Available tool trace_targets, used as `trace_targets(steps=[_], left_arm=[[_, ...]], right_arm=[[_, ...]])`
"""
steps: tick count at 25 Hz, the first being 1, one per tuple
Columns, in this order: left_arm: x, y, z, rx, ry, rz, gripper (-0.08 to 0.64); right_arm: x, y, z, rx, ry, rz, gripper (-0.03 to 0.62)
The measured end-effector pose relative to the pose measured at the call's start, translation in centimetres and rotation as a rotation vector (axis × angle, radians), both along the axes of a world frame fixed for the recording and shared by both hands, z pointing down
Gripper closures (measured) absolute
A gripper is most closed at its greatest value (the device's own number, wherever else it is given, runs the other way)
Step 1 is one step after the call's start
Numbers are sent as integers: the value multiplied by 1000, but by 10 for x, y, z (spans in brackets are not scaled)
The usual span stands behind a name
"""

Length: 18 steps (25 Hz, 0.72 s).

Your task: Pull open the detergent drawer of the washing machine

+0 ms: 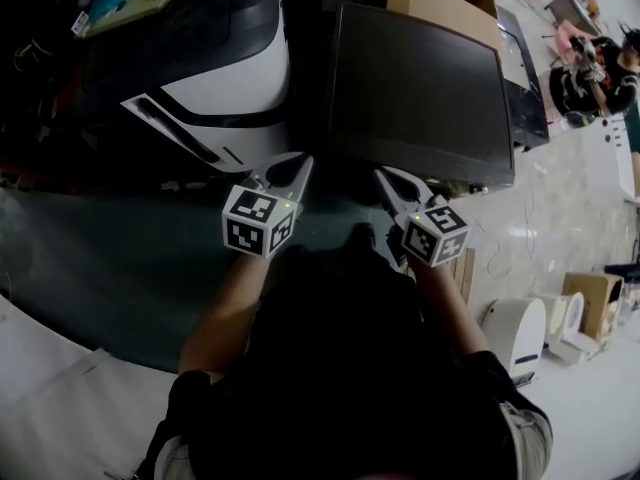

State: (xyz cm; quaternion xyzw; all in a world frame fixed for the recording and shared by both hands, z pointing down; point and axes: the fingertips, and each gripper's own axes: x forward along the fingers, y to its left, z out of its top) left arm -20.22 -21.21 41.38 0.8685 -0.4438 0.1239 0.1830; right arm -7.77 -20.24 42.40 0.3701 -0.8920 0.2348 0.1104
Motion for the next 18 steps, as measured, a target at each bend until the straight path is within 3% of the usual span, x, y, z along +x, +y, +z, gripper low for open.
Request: trace_targets(steps=[9,16,18], left_arm=[[5,-13,41,-45,6,100,548],[21,-27,87,-122,15,149,546],[26,-29,100,-143,5,167,546]], right_arm=[[41,21,58,-125,104,131,589],[72,10,91,-154,96,189,588],[78,7,104,-170,106,193,541]])
